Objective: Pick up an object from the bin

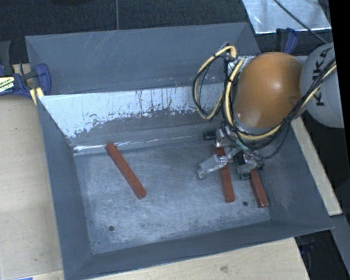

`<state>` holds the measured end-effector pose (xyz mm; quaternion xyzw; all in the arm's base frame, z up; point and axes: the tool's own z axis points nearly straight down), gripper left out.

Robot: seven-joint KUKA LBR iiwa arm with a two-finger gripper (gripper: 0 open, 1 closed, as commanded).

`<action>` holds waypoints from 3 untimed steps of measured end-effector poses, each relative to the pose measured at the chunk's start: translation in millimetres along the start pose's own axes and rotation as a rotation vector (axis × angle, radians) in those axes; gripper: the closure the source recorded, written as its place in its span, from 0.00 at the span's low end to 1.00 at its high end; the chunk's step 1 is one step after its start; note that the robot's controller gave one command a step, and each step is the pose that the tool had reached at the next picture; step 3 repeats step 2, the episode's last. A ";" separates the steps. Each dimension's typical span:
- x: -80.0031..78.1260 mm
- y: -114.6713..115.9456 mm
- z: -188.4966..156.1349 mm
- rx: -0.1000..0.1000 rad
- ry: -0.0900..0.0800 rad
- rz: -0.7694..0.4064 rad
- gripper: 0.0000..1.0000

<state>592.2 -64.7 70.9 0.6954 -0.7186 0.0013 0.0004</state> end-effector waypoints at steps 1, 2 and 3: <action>2.4 -1.9 -3.9 0.004 0.003 0.005 1.00; 19.5 -17.4 -173.9 0.009 -0.002 0.080 1.00; 19.5 -17.4 -173.9 0.009 -0.002 0.080 1.00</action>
Offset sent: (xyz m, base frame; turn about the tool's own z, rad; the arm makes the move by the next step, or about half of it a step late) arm 0.0000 0.0000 0.0000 0.0000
